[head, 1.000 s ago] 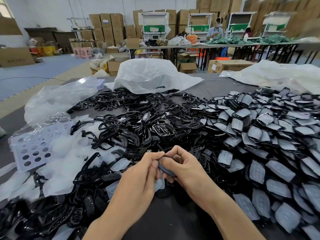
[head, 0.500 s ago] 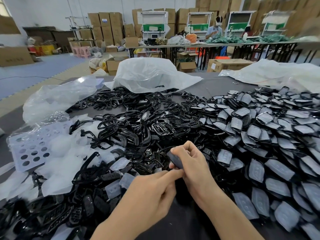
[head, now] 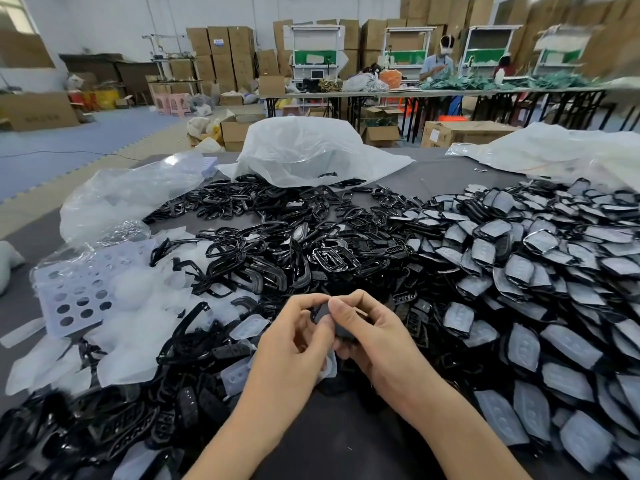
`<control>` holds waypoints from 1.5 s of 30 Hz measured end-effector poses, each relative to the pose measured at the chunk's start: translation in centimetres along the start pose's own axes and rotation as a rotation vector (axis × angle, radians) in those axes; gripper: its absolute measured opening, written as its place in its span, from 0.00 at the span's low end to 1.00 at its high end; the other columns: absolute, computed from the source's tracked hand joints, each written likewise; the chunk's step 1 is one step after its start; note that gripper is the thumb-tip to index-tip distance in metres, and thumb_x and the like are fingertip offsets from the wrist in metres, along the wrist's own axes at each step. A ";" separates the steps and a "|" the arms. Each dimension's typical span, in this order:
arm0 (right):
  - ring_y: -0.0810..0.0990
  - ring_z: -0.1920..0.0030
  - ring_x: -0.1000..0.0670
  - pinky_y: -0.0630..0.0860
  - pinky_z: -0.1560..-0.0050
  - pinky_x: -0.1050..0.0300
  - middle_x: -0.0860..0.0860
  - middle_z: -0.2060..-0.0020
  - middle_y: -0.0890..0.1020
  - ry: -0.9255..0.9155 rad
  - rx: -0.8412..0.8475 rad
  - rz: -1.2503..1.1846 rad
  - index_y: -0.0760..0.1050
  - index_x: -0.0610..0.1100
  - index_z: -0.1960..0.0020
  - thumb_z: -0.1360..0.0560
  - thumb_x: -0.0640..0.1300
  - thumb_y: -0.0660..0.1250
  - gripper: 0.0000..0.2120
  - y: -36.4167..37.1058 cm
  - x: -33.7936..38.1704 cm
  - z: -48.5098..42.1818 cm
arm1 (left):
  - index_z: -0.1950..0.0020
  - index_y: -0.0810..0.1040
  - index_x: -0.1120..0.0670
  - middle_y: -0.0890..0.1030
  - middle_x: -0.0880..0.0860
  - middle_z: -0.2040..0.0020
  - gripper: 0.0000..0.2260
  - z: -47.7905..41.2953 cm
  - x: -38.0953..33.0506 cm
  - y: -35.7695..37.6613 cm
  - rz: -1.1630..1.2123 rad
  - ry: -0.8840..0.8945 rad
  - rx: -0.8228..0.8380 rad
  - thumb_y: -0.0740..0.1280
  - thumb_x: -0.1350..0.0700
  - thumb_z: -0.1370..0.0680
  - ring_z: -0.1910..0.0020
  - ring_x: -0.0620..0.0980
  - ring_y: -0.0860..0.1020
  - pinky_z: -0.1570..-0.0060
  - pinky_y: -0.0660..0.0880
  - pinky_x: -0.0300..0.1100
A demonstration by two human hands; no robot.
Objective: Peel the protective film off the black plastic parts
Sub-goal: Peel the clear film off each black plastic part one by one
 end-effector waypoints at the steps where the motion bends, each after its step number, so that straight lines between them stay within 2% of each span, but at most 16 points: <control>1: 0.80 0.68 0.53 0.78 0.65 0.63 0.46 0.63 0.83 -0.004 0.010 0.003 0.79 0.40 0.54 0.28 0.45 0.70 0.08 0.1 0.0 0.0 | 0.50 0.78 0.40 0.79 0.50 0.68 0.07 -0.1 0.0 -0.1 0.041 -0.021 -0.017 0.65 0.54 0.19 0.70 0.45 0.75 0.68 0.74 0.38; 4: 0.82 0.63 0.50 0.81 0.58 0.61 0.43 0.60 0.83 -0.011 -0.032 -0.006 0.82 0.41 0.46 0.29 0.43 0.71 0.12 -0.5 -0.1 -0.2 | 0.52 0.77 0.51 0.78 0.49 0.71 0.06 -0.4 0.3 -0.5 0.164 -0.079 -0.072 0.64 0.60 0.18 0.74 0.46 0.73 0.71 0.73 0.37; 6: 0.83 0.61 0.50 0.82 0.55 0.61 0.43 0.60 0.84 -0.021 -0.056 0.020 0.82 0.42 0.44 0.24 0.38 0.69 0.10 -0.7 -0.3 -0.3 | 0.52 0.76 0.54 0.77 0.50 0.72 0.05 -0.4 0.4 -0.7 0.212 -0.103 -0.078 0.62 0.61 0.18 0.74 0.47 0.73 0.72 0.72 0.36; 8: 0.83 0.61 0.50 0.81 0.55 0.61 0.43 0.60 0.84 -0.025 -0.072 0.046 0.83 0.44 0.44 0.22 0.35 0.67 0.10 -0.8 -0.4 -0.3 | 0.52 0.76 0.53 0.76 0.52 0.71 0.06 -0.3 0.5 -0.7 0.247 -0.111 -0.066 0.62 0.60 0.18 0.73 0.48 0.73 0.70 0.72 0.37; 14: 0.84 0.60 0.49 0.81 0.56 0.61 0.42 0.58 0.85 -0.042 -0.060 0.094 0.85 0.47 0.47 0.21 0.35 0.66 0.10 -0.7 -0.1 -0.3 | 0.52 0.79 0.47 0.76 0.52 0.71 0.06 -0.2 0.1 -0.7 0.276 -0.068 -0.065 0.63 0.55 0.18 0.73 0.48 0.73 0.71 0.73 0.37; 21: 0.84 0.60 0.49 0.81 0.57 0.60 0.45 0.59 0.85 -0.082 -0.015 0.152 0.85 0.49 0.48 0.19 0.38 0.65 0.11 -0.3 0.0 -0.2 | 0.55 0.76 0.45 0.74 0.51 0.73 0.10 -0.2 0.0 -1.0 0.211 0.016 -0.082 0.60 0.56 0.17 0.75 0.46 0.72 0.73 0.70 0.33; 25: 0.85 0.60 0.50 0.81 0.56 0.60 0.48 0.61 0.86 -0.169 -0.038 0.349 0.81 0.49 0.44 0.17 0.40 0.63 0.10 -0.6 0.0 -0.1 | 0.54 0.76 0.42 0.72 0.46 0.71 0.12 -0.2 0.7 -0.7 0.171 -0.002 -0.086 0.57 0.55 0.16 0.73 0.45 0.70 0.72 0.71 0.36; 29: 0.85 0.60 0.49 0.81 0.55 0.58 0.47 0.62 0.85 -0.247 -0.071 0.523 0.81 0.54 0.46 0.18 0.45 0.64 0.08 -1.0 0.2 0.1 | 0.52 0.74 0.43 0.71 0.45 0.71 0.12 -0.1 1.0 -0.4 0.128 0.004 -0.052 0.56 0.56 0.16 0.72 0.44 0.68 0.72 0.69 0.39; 32: 0.85 0.61 0.48 0.80 0.58 0.58 0.47 0.62 0.85 -0.243 -0.057 0.522 0.80 0.54 0.46 0.18 0.46 0.64 0.07 -1.0 0.2 0.3 | 0.51 0.75 0.43 0.72 0.46 0.71 0.11 -0.1 1.0 -0.3 0.136 0.015 -0.036 0.56 0.56 0.16 0.71 0.43 0.69 0.72 0.70 0.37; 35: 0.82 0.65 0.52 0.76 0.66 0.61 0.48 0.62 0.86 -0.233 -0.038 0.536 0.79 0.56 0.47 0.17 0.48 0.63 0.07 -1.0 0.0 0.2 | 0.48 0.75 0.41 0.74 0.48 0.69 0.10 -0.1 0.8 -0.4 0.158 0.019 -0.046 0.58 0.55 0.17 0.70 0.44 0.72 0.68 0.73 0.36; 38: 0.81 0.68 0.54 0.73 0.71 0.63 0.48 0.63 0.86 -0.289 -0.186 0.536 0.78 0.56 0.47 0.17 0.46 0.62 0.08 -2.8 1.9 -0.2 | 0.41 0.73 0.37 0.75 0.50 0.67 0.09 0.3 0.8 -0.4 0.146 0.047 -0.025 0.59 0.48 0.20 0.67 0.43 0.74 0.64 0.73 0.33; 40: 0.82 0.68 0.54 0.74 0.71 0.62 0.48 0.62 0.86 -0.397 -0.404 0.427 0.77 0.53 0.44 0.17 0.46 0.61 0.07 -6.3 5.5 -0.4 | 0.40 0.71 0.35 0.74 0.52 0.65 0.11 0.4 0.8 -0.2 0.107 0.061 0.007 0.60 0.45 0.22 0.67 0.44 0.74 0.63 0.74 0.35; 41: 0.82 0.67 0.54 0.76 0.70 0.62 0.47 0.60 0.87 -0.456 -0.535 0.340 0.75 0.50 0.39 0.17 0.46 0.61 0.08 -8.4 7.6 -0.4 | 0.39 0.70 0.34 0.75 0.52 0.65 0.12 0.5 0.8 -0.1 0.072 0.063 0.020 0.60 0.44 0.22 0.67 0.47 0.74 0.63 0.74 0.40; 43: 0.83 0.67 0.54 0.77 0.69 0.63 0.45 0.56 0.86 -0.506 -0.776 0.170 0.62 0.48 0.24 0.17 0.48 0.62 0.23 -11.9 10.8 -0.2 | 0.37 0.69 0.33 0.76 0.52 0.64 0.13 0.7 0.9 0.0 0.004 0.066 0.031 0.59 0.41 0.22 0.65 0.56 0.73 0.61 0.74 0.53; 45: 0.83 0.69 0.55 0.78 0.68 0.63 0.46 0.55 0.84 -0.502 -0.910 0.073 0.44 0.47 0.19 0.18 0.48 0.64 0.36 -13.5 12.0 0.0 | 0.37 0.67 0.33 0.75 0.53 0.63 0.13 0.8 1.0 0.1 -0.071 0.079 0.033 0.58 0.40 0.22 0.65 0.57 0.73 0.60 0.73 0.56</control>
Point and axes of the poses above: each hand's wrist, its own z-axis away from the middle knuckle, its own y-axis out of the palm, x = y × z, the point moved 4 cm from there along -z, towards the middle knuckle
